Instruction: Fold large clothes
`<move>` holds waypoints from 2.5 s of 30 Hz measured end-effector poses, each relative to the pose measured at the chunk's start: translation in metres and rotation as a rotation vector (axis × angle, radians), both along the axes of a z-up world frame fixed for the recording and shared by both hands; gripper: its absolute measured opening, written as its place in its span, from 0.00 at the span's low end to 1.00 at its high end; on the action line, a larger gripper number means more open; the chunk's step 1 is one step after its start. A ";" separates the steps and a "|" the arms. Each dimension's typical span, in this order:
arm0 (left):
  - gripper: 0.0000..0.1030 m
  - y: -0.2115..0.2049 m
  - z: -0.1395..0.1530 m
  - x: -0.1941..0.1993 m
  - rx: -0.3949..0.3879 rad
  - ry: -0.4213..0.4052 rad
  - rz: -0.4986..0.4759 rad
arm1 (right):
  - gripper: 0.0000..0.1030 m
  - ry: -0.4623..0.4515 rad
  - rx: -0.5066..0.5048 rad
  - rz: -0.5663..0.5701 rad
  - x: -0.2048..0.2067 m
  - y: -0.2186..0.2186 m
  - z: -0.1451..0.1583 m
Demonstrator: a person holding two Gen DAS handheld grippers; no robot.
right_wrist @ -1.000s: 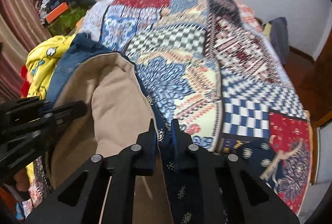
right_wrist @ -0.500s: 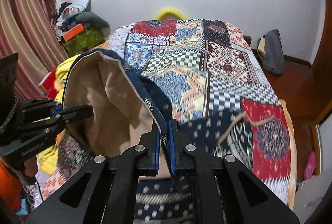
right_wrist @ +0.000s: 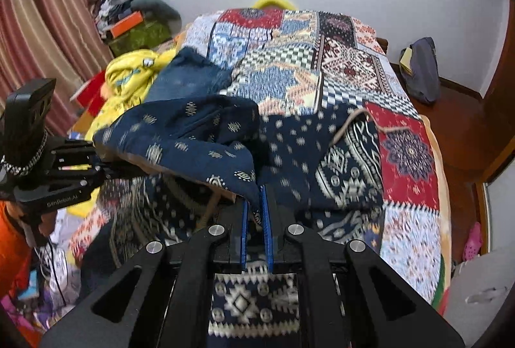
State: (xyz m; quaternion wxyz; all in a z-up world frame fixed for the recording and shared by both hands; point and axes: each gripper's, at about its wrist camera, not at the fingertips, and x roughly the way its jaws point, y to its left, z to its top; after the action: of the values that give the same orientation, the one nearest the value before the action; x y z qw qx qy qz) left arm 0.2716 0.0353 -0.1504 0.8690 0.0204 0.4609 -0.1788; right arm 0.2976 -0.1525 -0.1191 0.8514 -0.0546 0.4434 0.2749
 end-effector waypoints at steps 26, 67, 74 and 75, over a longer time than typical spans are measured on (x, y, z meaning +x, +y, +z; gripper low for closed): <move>0.59 0.118 -0.007 0.012 0.015 -0.033 0.339 | 0.54 -0.022 -0.085 -0.235 0.052 -0.055 -0.016; 0.03 0.160 -0.005 0.097 -0.155 -0.146 0.460 | 0.10 -0.042 -0.090 -0.173 0.145 -0.002 -0.031; 0.02 0.164 0.020 0.132 -0.046 -0.218 0.451 | 0.09 -0.126 -0.073 -0.160 0.176 0.026 -0.001; 0.02 0.167 0.022 0.139 -0.027 -0.230 0.459 | 0.09 -0.139 -0.081 -0.163 0.182 0.031 -0.001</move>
State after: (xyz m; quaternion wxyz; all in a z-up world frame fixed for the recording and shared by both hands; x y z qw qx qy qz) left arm 0.4108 0.2024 -0.1283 0.9338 -0.0763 0.3489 0.0205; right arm 0.4794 -0.1216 -0.1198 0.8968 -0.0716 0.3969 0.1821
